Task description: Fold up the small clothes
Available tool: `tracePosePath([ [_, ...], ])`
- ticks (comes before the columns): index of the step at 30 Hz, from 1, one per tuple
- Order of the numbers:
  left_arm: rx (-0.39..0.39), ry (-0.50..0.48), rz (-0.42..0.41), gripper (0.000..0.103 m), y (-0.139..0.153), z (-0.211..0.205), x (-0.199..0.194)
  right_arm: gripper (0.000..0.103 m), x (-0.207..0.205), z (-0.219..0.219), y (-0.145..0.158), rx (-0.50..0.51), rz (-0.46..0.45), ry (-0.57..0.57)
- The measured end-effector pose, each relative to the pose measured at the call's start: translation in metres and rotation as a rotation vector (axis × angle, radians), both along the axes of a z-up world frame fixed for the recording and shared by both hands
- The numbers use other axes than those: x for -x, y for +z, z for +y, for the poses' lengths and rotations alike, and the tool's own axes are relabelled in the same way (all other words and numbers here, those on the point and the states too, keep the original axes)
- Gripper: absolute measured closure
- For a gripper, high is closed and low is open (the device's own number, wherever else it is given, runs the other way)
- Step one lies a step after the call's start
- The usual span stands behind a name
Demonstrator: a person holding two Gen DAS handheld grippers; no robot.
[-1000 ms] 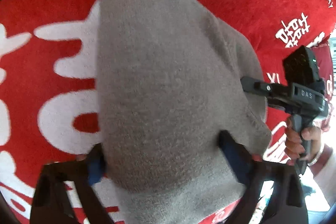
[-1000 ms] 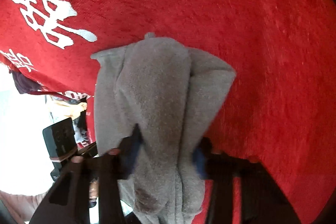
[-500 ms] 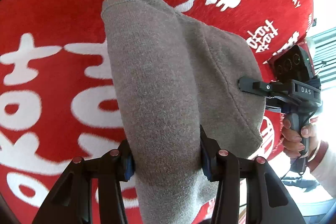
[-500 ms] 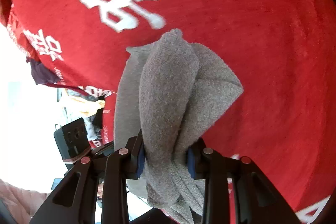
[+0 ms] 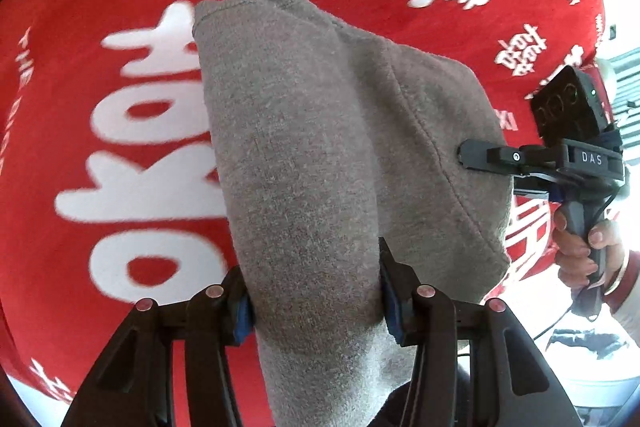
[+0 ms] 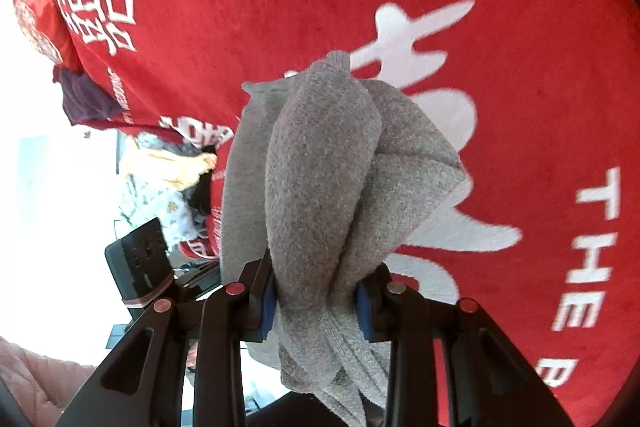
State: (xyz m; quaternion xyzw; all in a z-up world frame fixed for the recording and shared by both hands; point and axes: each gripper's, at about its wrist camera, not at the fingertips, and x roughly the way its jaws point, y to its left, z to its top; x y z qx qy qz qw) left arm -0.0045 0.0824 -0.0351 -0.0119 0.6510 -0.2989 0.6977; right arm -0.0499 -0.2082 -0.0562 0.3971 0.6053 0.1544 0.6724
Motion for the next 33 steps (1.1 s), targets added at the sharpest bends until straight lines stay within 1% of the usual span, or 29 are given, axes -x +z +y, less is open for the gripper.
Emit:
tracePosePath([
  [2, -0.029, 0.024, 0.018, 0.051, -0.014, 0.009, 0.0, 0.068, -0.006, 0.012, -0.014, 0.054, 0.035, 0.024],
  [3, -0.062, 0.04, 0.027, 0.048, -0.022, 0.015, 0.0, 0.068, -0.008, 0.017, -0.02, 0.093, 0.056, 0.038],
  [4, -0.083, 0.049, 0.027, 0.047, -0.026, 0.018, 0.0, 0.067, -0.009, 0.023, -0.022, 0.156, 0.074, 0.049],
  [5, -0.097, 0.066, 0.026, 0.042, -0.029, 0.022, 0.0, 0.066, -0.008, 0.023, -0.024, 0.201, 0.083, 0.05],
  [6, -0.091, 0.083, 0.025, 0.041, -0.028, 0.026, 0.0, 0.06, -0.009, 0.022, -0.025, 0.236, 0.093, 0.041],
  [7, -0.084, 0.093, 0.022, 0.041, -0.026, 0.03, 0.0, 0.057, -0.008, 0.02, -0.024, 0.281, 0.107, 0.023],
  [9, -0.091, 0.092, 0.006, 0.04, -0.023, 0.033, 0.001, 0.048, -0.004, 0.016, -0.019, 0.326, 0.116, 0.004],
  [10, -0.096, 0.09, 0.0, 0.039, -0.021, 0.034, 0.002, 0.048, -0.003, 0.015, -0.013, 0.334, 0.116, -0.002],
  [11, -0.108, 0.089, -0.01, 0.036, -0.019, 0.039, 0.003, 0.048, 0.001, 0.014, -0.008, 0.346, 0.116, -0.008],
  [12, -0.13, 0.091, -0.023, 0.026, -0.017, 0.04, 0.004, 0.048, 0.006, 0.012, -0.002, 0.36, 0.118, -0.011],
  [13, -0.15, 0.096, -0.033, 0.021, -0.014, 0.037, 0.004, 0.048, 0.013, 0.012, 0.003, 0.368, 0.116, -0.015],
  [16, -0.162, 0.119, -0.04, 0.021, -0.007, 0.041, 0.004, 0.048, 0.022, 0.014, 0.018, 0.356, 0.111, -0.031],
  [18, -0.175, 0.137, -0.043, 0.021, -0.004, 0.044, 0.006, 0.048, 0.035, 0.016, 0.021, 0.325, 0.117, -0.044],
  [20, -0.201, 0.145, -0.05, 0.021, -0.001, 0.046, 0.008, 0.048, 0.043, 0.025, 0.019, 0.274, 0.124, -0.056],
  [22, -0.235, 0.144, -0.052, 0.001, 0.001, 0.047, 0.011, 0.048, 0.05, 0.036, 0.016, 0.217, 0.132, -0.066],
  [24, -0.267, 0.138, -0.07, 0.001, 0.003, 0.045, 0.014, 0.049, 0.053, 0.048, 0.008, 0.199, 0.154, -0.071],
  [25, -0.275, 0.136, -0.074, 0.001, 0.004, 0.043, 0.014, 0.051, 0.052, 0.054, 0.004, 0.198, 0.162, -0.081],
  [26, -0.284, 0.134, -0.082, 0.001, 0.006, 0.042, 0.015, 0.07, 0.052, 0.057, 0.002, 0.21, 0.164, -0.086],
  [27, -0.287, 0.133, -0.091, 0.001, 0.008, 0.041, 0.016, 0.089, 0.051, 0.059, 0.002, 0.247, 0.163, -0.09],
  [30, -0.291, 0.133, -0.112, 0.001, 0.014, 0.04, 0.018, 0.09, 0.052, 0.062, 0.006, 0.386, 0.147, -0.056],
  [32, -0.285, 0.135, -0.109, 0.001, 0.016, 0.04, 0.019, 0.09, 0.053, 0.063, 0.0, 0.444, 0.164, -0.022],
  [33, -0.284, 0.137, -0.109, 0.001, 0.016, 0.041, 0.019, 0.09, 0.056, 0.062, -0.003, 0.454, 0.178, -0.018],
])
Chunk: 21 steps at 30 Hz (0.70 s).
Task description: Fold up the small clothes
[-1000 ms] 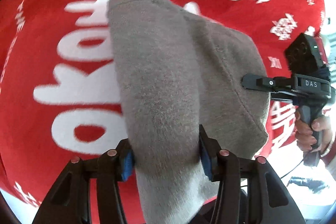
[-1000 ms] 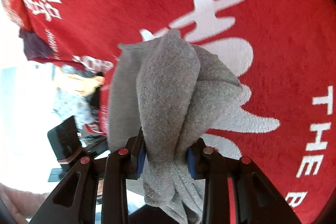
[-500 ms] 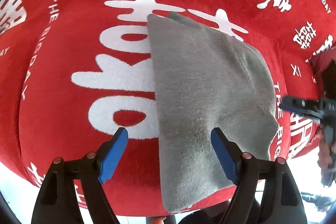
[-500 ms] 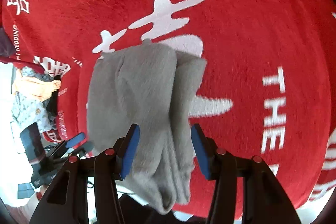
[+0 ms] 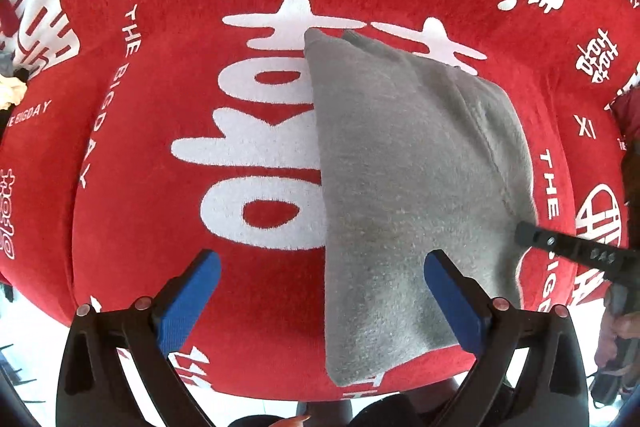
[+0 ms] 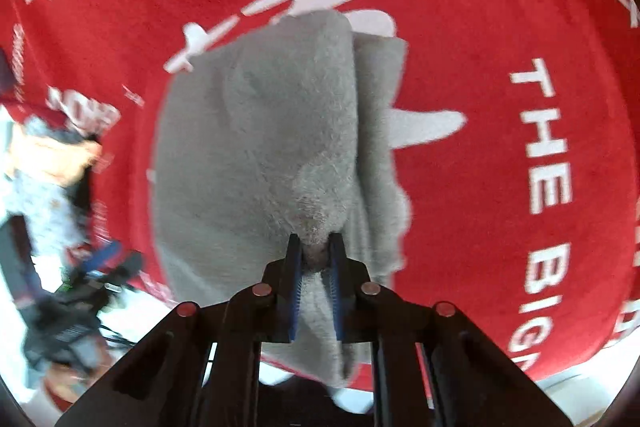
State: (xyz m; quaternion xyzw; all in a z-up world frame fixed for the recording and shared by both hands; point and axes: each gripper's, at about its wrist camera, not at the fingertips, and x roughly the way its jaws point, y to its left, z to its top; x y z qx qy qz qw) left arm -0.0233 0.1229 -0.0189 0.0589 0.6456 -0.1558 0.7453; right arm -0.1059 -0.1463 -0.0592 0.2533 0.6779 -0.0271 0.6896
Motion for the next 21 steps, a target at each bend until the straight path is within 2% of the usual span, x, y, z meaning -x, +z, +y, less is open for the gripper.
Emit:
tracePosePath([
  [4, -0.012, 0.008, -0.007, 0.001, 0.005, 0.0, 0.002, 0.09, 0.003, -0.001, 0.005, 0.013, -0.004, -0.013],
  [10, -0.022, 0.001, -0.014, 0.001, 0.02, 0.0, 0.006, 0.087, 0.004, 0.005, 0.022, 0.107, 0.04, 0.018],
  [14, -0.03, -0.007, -0.022, 0.001, 0.033, -0.002, 0.009, 0.079, 0.007, 0.009, 0.037, 0.147, 0.055, 0.033],
  [16, -0.036, -0.003, -0.023, 0.001, 0.039, -0.003, 0.01, 0.068, 0.011, 0.01, 0.048, 0.145, 0.056, 0.027],
  [17, -0.037, -0.001, -0.023, 0.001, 0.042, -0.003, 0.01, 0.059, 0.013, 0.012, 0.051, 0.144, 0.056, 0.026],
  [21, -0.041, 0.006, -0.02, 0.001, 0.054, -0.001, 0.012, 0.053, 0.017, 0.021, 0.072, 0.147, 0.051, 0.044],
])
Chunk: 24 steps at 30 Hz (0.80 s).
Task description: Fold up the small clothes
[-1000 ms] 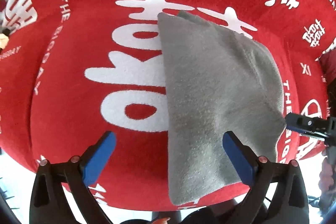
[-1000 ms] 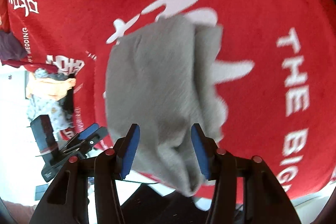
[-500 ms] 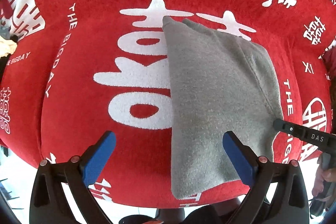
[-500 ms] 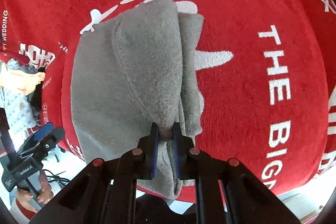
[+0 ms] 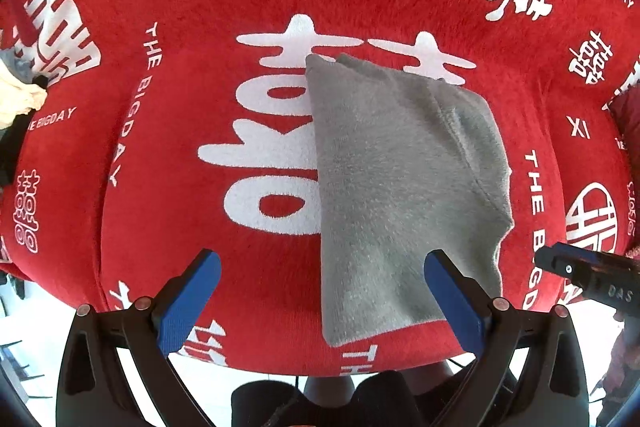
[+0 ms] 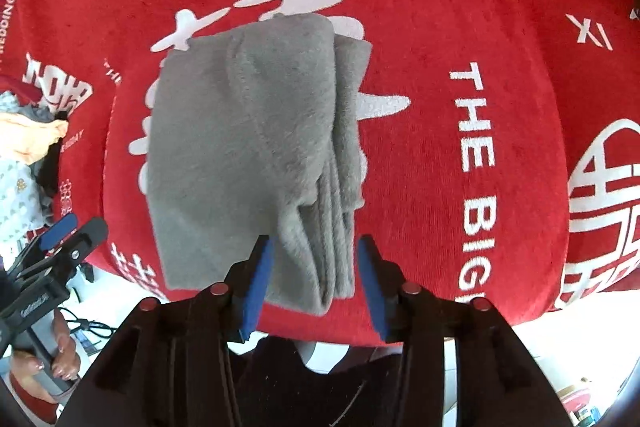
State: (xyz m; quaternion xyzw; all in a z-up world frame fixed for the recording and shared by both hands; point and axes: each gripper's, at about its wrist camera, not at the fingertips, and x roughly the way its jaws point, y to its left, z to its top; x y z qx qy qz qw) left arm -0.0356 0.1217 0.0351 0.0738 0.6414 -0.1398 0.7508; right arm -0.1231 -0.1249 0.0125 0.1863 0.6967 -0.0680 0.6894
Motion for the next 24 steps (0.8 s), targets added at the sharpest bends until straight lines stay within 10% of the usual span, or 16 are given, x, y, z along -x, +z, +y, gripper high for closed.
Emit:
tracePosePath([
  [10, -0.022, -0.005, -0.022, 0.001, 0.033, 0.006, 0.005, 0.023, 0.0, 0.033, 0.047, 0.029, -0.04, 0.033],
  [24, -0.029, -0.08, 0.039, 0.001, 0.059, 0.004, 0.016, 0.018, -0.016, 0.055, 0.08, 0.137, -0.051, 0.055],
])
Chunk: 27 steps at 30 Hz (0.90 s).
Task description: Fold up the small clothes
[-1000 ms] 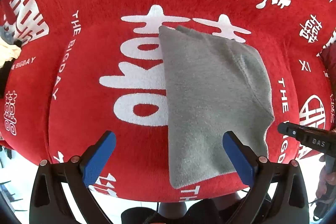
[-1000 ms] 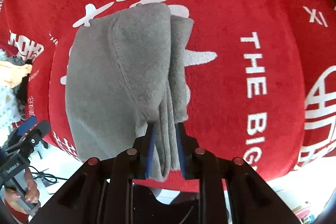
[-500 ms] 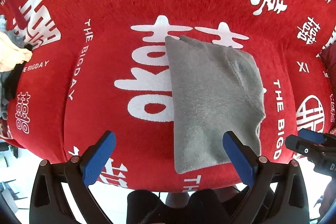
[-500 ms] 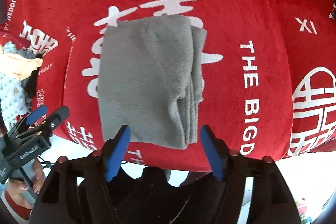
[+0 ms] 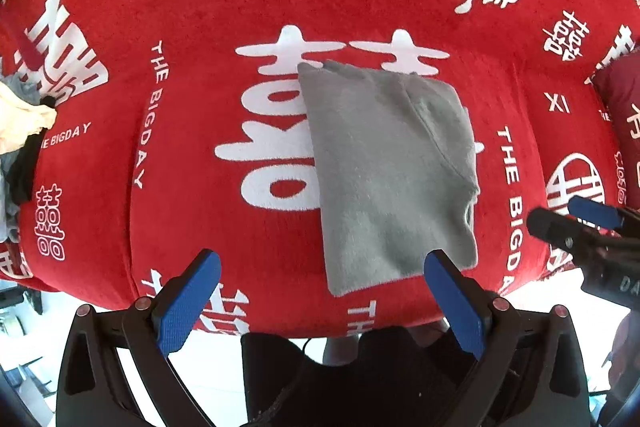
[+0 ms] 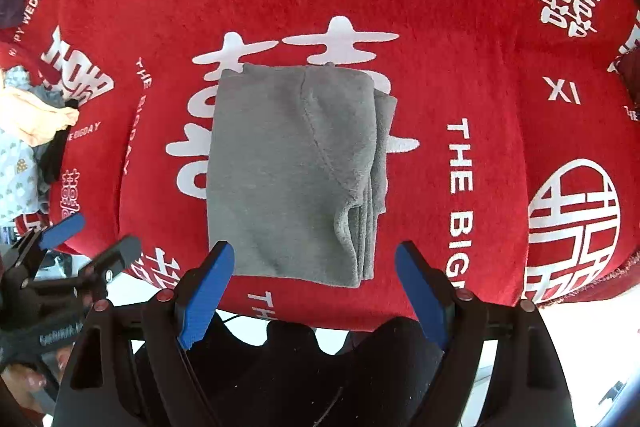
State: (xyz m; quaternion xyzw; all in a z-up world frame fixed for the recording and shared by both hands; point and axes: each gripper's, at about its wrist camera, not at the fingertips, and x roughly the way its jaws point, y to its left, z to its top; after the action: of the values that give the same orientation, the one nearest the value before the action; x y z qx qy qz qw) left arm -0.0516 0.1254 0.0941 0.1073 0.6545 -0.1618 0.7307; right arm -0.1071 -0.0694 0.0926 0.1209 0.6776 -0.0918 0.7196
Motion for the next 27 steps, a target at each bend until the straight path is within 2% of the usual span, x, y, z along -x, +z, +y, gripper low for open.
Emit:
tracePosePath([
  [15, -0.021, 0.057, 0.014, 0.001, 0.001, 0.013, -0.002, 0.018, 0.0, 0.015, -0.001, 0.038, 0.048, 0.018],
  [27, -0.029, 0.057, 0.012, 0.001, 0.002, 0.013, -0.001, 0.018, 0.001, 0.016, -0.001, 0.054, 0.06, 0.025],
])
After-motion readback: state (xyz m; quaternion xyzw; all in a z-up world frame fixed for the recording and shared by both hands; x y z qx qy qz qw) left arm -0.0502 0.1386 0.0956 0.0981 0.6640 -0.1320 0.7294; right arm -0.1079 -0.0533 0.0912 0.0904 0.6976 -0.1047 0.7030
